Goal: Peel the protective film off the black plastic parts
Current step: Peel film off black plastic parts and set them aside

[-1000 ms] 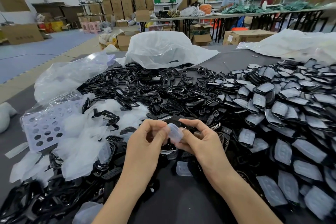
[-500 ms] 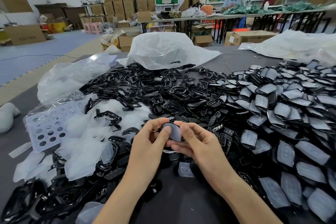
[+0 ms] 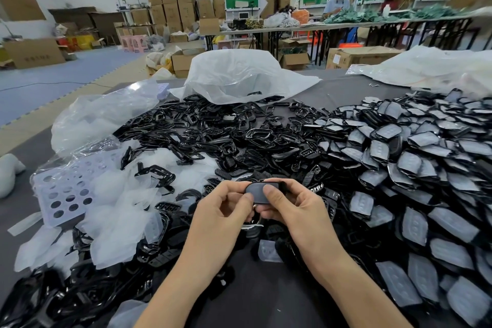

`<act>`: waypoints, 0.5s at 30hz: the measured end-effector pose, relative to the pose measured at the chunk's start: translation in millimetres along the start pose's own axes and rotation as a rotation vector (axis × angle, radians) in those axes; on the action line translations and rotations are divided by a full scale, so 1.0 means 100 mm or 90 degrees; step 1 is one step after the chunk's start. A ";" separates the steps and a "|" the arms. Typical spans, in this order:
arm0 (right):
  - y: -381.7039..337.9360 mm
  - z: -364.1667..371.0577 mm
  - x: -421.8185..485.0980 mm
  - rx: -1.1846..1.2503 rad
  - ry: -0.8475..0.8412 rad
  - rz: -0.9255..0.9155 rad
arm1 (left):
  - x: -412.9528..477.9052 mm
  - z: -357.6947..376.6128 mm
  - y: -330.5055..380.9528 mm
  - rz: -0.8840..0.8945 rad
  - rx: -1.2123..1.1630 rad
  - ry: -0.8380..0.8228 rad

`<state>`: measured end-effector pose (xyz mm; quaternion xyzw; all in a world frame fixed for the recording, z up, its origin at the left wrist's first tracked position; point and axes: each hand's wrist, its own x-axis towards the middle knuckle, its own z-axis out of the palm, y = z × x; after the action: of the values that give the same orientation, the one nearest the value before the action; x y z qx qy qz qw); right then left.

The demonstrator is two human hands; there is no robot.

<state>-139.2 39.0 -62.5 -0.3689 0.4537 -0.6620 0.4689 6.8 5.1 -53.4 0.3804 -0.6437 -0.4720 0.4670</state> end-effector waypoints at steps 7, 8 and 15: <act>0.01 0.01 0.02 0.080 -0.026 0.050 | -0.02 0.02 0.01 -0.003 -0.026 0.018; 0.01 0.01 0.02 0.084 -0.028 0.056 | -0.02 0.02 0.01 -0.007 -0.030 0.016; 0.00 0.01 0.02 0.095 -0.057 0.071 | -0.04 0.04 0.04 -0.002 -0.041 -0.022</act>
<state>-139.2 37.2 -62.3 -0.3366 0.4015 -0.6497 0.5508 4.1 10.6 -50.4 0.3579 -0.6354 -0.4998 0.4673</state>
